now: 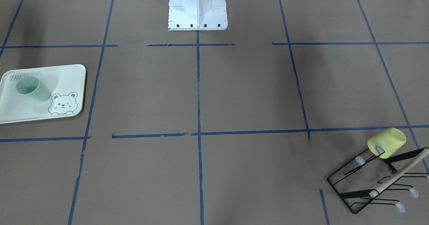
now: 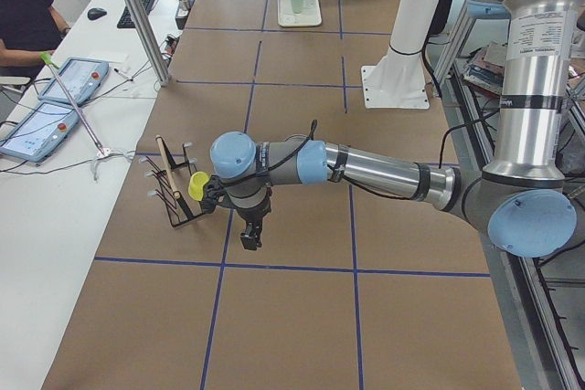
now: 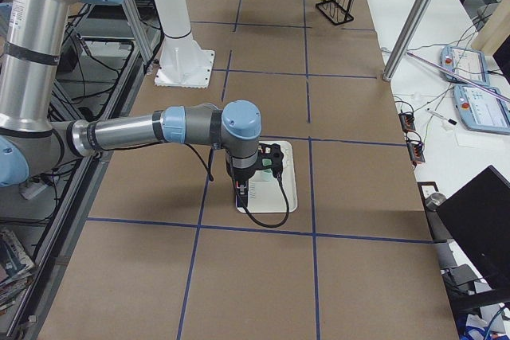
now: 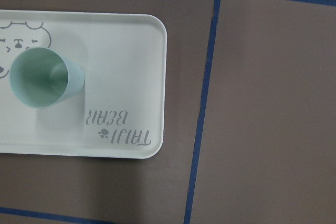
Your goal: Left arm grabs green cup and hands to right arm on tray
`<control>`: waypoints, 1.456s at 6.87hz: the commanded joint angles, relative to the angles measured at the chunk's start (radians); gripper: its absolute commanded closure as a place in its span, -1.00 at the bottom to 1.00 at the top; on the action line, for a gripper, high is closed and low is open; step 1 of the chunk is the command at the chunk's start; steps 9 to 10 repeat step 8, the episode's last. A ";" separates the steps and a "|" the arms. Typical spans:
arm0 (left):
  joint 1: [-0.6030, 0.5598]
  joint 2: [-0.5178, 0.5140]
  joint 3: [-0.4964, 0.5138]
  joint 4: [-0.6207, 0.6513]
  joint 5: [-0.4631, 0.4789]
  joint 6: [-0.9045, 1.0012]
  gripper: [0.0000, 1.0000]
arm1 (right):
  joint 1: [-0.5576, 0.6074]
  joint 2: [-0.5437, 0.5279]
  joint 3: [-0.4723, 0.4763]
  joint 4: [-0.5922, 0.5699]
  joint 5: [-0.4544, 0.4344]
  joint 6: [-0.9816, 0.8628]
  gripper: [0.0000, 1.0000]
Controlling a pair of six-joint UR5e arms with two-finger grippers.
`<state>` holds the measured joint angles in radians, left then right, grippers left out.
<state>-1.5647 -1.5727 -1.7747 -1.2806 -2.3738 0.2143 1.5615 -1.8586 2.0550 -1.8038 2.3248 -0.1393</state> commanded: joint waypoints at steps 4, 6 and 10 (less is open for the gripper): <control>-0.005 0.039 -0.031 0.006 0.059 -0.003 -1.00 | 0.000 0.059 -0.032 -0.002 0.002 -0.003 -1.00; -0.012 0.048 -0.110 0.010 0.058 0.000 -1.00 | -0.009 0.055 -0.042 -0.002 0.004 -0.003 -1.00; -0.037 0.135 -0.178 0.007 0.058 0.001 -1.00 | -0.009 0.053 -0.053 -0.002 0.005 -0.003 -1.00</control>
